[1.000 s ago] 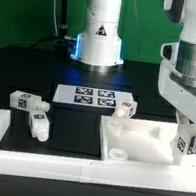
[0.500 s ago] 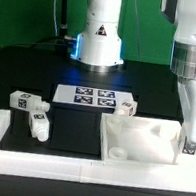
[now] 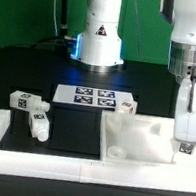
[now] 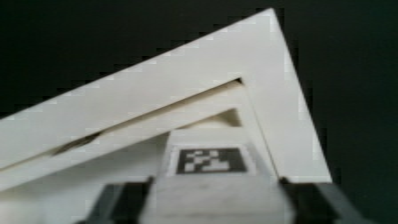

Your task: Assemble one leg

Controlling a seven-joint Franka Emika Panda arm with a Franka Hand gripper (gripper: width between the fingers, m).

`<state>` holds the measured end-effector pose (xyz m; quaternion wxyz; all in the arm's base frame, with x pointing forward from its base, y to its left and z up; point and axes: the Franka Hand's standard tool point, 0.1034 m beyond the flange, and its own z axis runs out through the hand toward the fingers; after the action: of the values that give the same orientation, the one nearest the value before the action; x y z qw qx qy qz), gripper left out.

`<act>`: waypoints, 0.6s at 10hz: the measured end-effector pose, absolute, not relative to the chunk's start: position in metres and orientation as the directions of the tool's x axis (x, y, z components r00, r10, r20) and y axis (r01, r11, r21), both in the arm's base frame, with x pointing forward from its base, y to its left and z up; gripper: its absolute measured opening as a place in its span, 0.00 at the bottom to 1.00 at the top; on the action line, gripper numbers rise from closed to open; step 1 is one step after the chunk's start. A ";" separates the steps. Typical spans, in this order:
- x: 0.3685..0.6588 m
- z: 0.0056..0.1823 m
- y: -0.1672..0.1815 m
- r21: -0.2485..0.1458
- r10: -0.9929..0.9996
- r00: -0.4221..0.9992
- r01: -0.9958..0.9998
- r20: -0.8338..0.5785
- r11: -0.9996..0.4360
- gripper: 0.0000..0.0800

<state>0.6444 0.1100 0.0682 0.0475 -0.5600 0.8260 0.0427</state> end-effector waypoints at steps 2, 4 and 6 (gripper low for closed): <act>0.645 0.070 0.112 0.015 -0.926 -0.356 -0.934 -0.128 0.357 0.76; 0.649 0.097 0.123 -0.016 -0.940 -0.306 -0.950 -0.153 0.312 0.80; 0.658 0.124 0.120 -0.053 -0.942 -0.288 -0.952 -0.175 0.301 0.81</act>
Offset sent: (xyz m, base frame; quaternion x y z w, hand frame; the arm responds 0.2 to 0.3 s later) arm -0.0182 0.0132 0.0492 0.0043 -0.0109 -0.0495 0.9987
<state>0.6576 0.1199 0.1244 0.0866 -0.5905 0.8018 0.0308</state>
